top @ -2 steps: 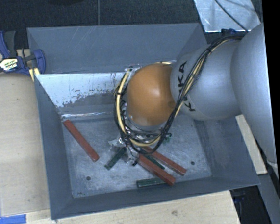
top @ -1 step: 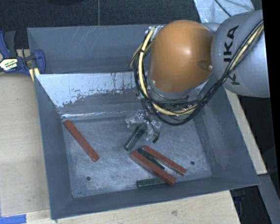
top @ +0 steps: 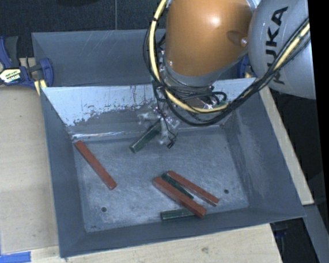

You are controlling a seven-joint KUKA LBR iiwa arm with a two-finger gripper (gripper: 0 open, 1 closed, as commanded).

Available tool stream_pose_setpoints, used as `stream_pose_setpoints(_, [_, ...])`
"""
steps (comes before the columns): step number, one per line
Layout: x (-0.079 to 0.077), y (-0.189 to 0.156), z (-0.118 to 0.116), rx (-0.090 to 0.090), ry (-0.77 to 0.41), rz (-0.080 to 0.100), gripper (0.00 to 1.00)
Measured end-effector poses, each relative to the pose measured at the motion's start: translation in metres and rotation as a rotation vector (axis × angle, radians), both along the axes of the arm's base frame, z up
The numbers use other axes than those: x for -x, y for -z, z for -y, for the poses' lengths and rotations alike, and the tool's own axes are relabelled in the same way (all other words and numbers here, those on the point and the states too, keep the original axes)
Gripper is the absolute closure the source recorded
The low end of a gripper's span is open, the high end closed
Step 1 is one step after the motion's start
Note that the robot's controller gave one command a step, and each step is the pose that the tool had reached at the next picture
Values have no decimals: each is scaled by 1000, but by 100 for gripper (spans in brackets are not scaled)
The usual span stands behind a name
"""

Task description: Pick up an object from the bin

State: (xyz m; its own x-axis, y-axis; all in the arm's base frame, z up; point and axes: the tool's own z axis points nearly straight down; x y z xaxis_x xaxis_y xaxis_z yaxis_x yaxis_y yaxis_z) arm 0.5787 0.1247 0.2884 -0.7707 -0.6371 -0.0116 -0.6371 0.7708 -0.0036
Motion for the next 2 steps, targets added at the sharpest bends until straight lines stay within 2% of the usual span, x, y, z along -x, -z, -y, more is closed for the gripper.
stream_pose_setpoints(1, [-9, -32, 41, 4, -73, -2, 100])
stream_pose_setpoints(2, [-49, -3, 48, 6, -509, -4, 100])
